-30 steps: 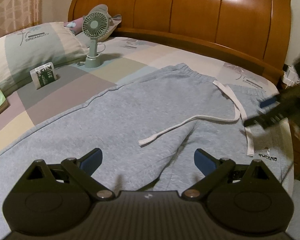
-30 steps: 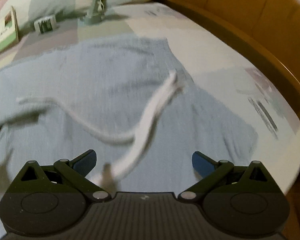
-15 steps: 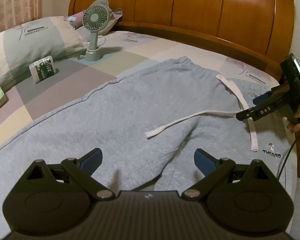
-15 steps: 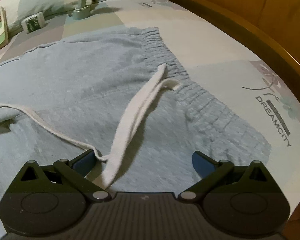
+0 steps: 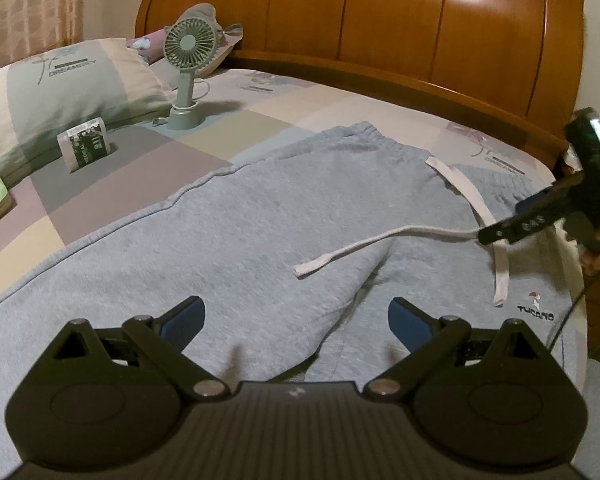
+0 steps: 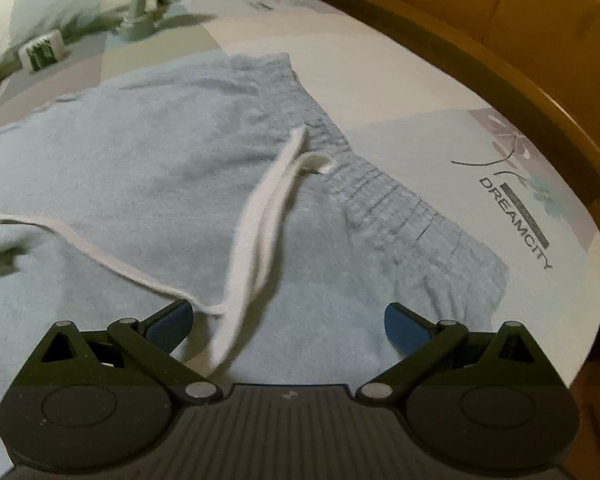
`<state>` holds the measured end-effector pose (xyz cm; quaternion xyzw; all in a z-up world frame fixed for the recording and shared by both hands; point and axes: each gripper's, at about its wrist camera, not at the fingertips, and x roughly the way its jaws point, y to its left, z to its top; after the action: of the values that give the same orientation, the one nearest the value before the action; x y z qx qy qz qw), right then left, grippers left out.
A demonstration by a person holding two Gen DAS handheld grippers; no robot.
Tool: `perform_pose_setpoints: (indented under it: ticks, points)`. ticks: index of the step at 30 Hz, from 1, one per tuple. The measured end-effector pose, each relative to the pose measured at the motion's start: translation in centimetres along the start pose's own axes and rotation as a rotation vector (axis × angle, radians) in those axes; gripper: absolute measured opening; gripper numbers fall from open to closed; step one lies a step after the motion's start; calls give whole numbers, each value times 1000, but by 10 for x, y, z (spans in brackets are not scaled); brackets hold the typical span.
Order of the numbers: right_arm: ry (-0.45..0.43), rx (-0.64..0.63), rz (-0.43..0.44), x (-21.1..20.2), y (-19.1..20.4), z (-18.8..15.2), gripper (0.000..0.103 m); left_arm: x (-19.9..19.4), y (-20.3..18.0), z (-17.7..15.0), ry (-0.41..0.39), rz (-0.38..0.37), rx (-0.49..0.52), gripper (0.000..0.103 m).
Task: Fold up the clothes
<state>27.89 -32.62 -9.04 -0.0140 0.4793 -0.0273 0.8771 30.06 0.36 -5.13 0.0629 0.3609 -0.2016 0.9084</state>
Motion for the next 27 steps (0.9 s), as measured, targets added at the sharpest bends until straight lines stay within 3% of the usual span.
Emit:
perform_pose_setpoints:
  ticks: [8,17,21,27]
  points:
    - [28,-61,79,-27,40,-49,103,3,2,1,6,-14,-17,98]
    - [-37,-71,4,-31,49,-83,103,4,5,15,30,77,-43,98]
    - [-57,-64,10,-31,47,-86,103,-22,3,16,17,77,47,98]
    - [-92,-46,-5,-32,50,-89,103,-47,-2,-39,111,-176,-35,100]
